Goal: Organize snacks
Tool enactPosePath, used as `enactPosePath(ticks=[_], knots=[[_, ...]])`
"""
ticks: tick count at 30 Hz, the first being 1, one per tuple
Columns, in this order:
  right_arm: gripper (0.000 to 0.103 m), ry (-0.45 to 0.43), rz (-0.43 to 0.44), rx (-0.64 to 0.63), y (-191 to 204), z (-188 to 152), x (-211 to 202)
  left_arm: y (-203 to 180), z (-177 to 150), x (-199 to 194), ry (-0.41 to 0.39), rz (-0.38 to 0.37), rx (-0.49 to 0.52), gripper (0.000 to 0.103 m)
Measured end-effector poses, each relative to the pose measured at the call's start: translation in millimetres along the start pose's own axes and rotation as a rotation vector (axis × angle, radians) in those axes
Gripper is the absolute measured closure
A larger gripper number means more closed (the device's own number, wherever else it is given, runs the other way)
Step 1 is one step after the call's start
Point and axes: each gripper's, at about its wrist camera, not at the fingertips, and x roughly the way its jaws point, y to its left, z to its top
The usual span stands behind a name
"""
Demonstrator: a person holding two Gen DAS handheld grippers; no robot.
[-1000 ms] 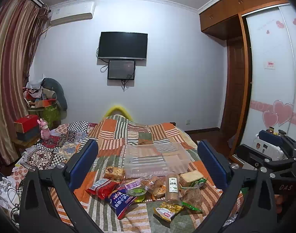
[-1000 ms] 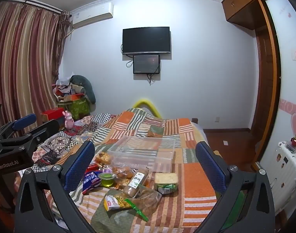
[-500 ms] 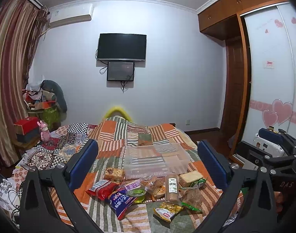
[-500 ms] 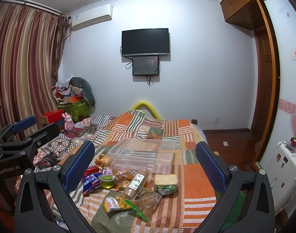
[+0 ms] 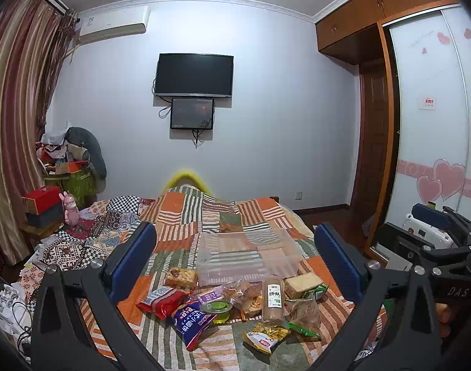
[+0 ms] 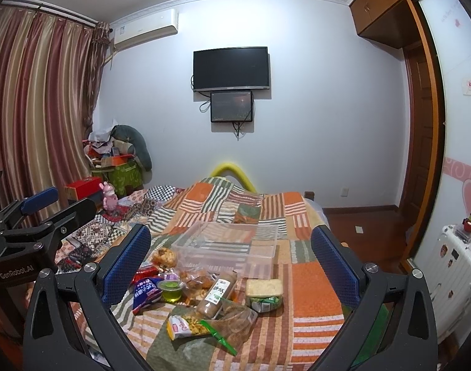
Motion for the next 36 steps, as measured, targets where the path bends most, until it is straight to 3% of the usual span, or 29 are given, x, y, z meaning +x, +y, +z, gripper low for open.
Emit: enactPosePath(ticks=[25, 36], knots=[[0.0, 0.001, 0.002, 0.004, 4, 2, 1, 0, 1, 1, 0.004, 0.0, -0.002, 0.0], [0.0, 0.007, 0.019, -0.004, 6, -2, 9, 2, -2, 12, 0.019, -0.032, 0.013, 0.0]])
